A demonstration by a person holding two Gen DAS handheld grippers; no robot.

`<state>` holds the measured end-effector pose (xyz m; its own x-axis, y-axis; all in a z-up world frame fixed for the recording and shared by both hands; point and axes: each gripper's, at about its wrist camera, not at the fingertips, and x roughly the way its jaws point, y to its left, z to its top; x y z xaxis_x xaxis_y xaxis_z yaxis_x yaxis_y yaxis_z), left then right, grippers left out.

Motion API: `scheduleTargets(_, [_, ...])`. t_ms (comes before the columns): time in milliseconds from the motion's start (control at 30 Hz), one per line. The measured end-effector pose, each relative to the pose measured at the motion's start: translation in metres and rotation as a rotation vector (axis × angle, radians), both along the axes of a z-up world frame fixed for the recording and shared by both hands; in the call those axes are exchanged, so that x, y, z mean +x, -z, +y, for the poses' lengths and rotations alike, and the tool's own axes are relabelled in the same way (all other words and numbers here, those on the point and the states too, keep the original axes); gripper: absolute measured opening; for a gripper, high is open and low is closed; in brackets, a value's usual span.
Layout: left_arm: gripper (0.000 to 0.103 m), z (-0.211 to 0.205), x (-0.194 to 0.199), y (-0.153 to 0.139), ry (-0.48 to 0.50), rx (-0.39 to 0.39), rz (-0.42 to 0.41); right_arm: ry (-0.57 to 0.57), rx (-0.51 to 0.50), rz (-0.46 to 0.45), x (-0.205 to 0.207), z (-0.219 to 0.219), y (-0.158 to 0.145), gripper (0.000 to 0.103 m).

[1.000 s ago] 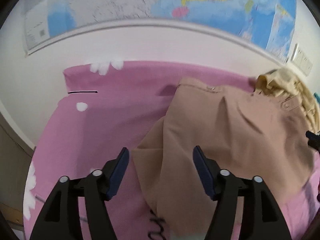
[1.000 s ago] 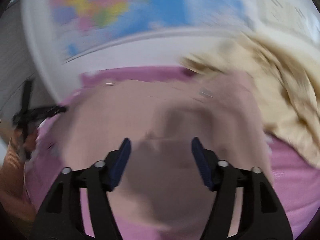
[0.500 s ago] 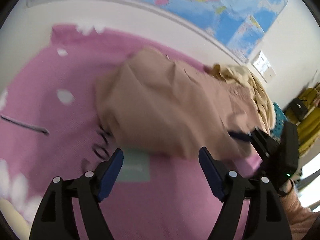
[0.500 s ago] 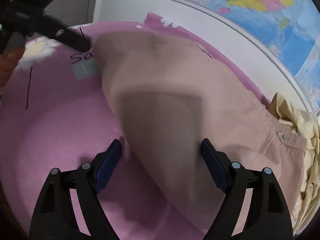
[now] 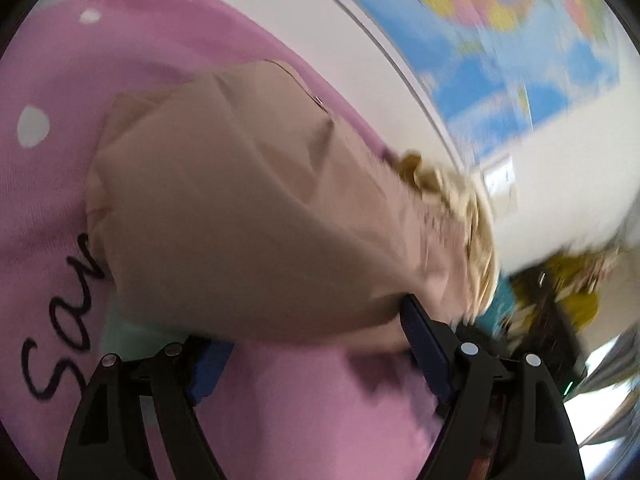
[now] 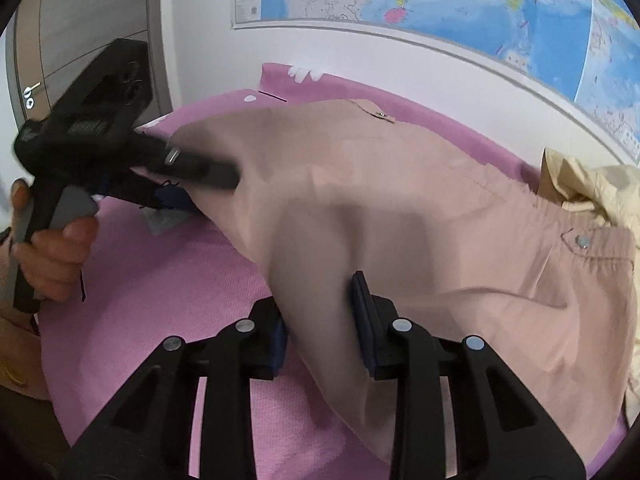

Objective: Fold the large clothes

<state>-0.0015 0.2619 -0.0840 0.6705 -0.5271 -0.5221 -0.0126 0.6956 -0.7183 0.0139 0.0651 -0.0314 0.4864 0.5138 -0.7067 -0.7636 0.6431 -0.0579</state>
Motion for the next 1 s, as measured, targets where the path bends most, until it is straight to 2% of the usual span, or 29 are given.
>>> scheduleTargets(67, [0.077,0.005,0.006,0.000,-0.016,-0.034,-0.006,0.000,0.008,0.011,0.000,0.000,-0.001,0.030])
scheduleTargets(200, [0.078,0.006,0.022,-0.001,-0.021,-0.031,0.006,0.020,0.058,0.071,0.004,-0.006,-0.001,0.034])
scheduleTargets(300, [0.078,0.004,0.034,0.000,-0.011,-0.046,0.012,0.034,0.106,0.130,0.004,-0.014,-0.003,0.042])
scheduleTargets(400, [0.061,-0.002,0.044,0.002,-0.007,0.044,0.058,0.025,0.226,0.230,-0.005,-0.036,-0.012,0.054])
scheduleTargets(433, [0.051,-0.007,0.046,0.001,-0.001,0.114,0.065,0.015,0.287,0.285,-0.010,-0.051,-0.015,0.063])
scheduleTargets(467, [0.044,-0.008,0.045,-0.001,0.002,0.150,0.063,0.014,0.316,0.313,-0.012,-0.059,-0.016,0.075])
scheduleTargets(533, [0.037,-0.013,0.046,-0.003,0.016,0.219,0.068,0.026,0.400,0.398,-0.019,-0.088,-0.015,0.083])
scheduleTargets(600, [0.034,-0.019,0.045,-0.006,0.032,0.285,0.061,0.092,0.445,0.463,-0.025,-0.122,-0.007,0.083])
scheduleTargets(700, [0.033,-0.020,0.045,-0.006,0.036,0.293,0.060,0.233,0.563,0.568,-0.027,-0.167,0.011,0.085])
scheduleTargets(767, [0.033,-0.018,0.045,-0.005,0.038,0.285,0.064,0.314,0.622,0.605,-0.027,-0.184,0.020,0.085])
scheduleTargets(900, [0.034,-0.016,0.047,-0.005,0.041,0.273,0.084,0.465,0.659,0.571,-0.016,-0.195,0.027,0.082])
scheduleTargets(1000, [0.035,-0.017,0.048,-0.004,0.042,0.276,0.093,0.582,0.619,0.498,-0.004,-0.188,0.026,0.082])
